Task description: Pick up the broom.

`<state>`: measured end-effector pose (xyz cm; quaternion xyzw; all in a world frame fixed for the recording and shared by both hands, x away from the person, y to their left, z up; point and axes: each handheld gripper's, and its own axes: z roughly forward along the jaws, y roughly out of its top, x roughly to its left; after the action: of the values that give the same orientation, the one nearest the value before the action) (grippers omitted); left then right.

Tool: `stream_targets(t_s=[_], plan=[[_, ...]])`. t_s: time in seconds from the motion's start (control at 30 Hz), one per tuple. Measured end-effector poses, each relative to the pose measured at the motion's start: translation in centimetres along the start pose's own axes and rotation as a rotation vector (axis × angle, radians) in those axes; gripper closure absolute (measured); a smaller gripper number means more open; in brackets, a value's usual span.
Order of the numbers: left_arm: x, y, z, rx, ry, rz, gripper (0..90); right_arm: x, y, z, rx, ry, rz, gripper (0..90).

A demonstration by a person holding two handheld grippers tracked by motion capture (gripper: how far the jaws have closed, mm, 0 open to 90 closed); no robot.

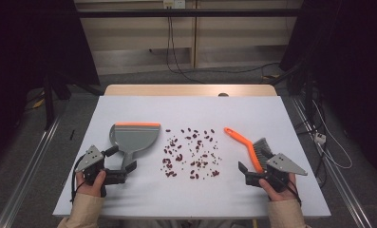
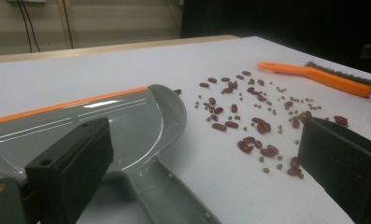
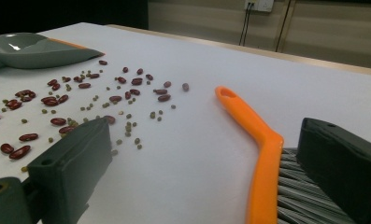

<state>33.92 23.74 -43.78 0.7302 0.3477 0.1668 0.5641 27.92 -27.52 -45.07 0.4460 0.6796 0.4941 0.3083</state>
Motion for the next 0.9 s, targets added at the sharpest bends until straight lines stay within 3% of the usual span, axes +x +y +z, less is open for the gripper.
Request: stream_targets(t_s=[0.33, 0.4, 0.9], plan=[[0.0, 0.0, -0.1, -0.011, 0.01, -0.008, 3.2, 0.2, 0.7, 0.2, 0.002, 0.018, -0.006, 3.1], [0.0, 0.0, -0.1, -0.015, 0.01, -0.008, 3.2, 0.1, 1.1, 0.3, 0.0, -0.012, -0.013, 3.1], [-0.1, 0.1, -0.2, -0.021, 0.02, -0.009, 3.2, -0.9, 2.3, 1.8, 0.08, -0.034, 0.035, 5.8]])
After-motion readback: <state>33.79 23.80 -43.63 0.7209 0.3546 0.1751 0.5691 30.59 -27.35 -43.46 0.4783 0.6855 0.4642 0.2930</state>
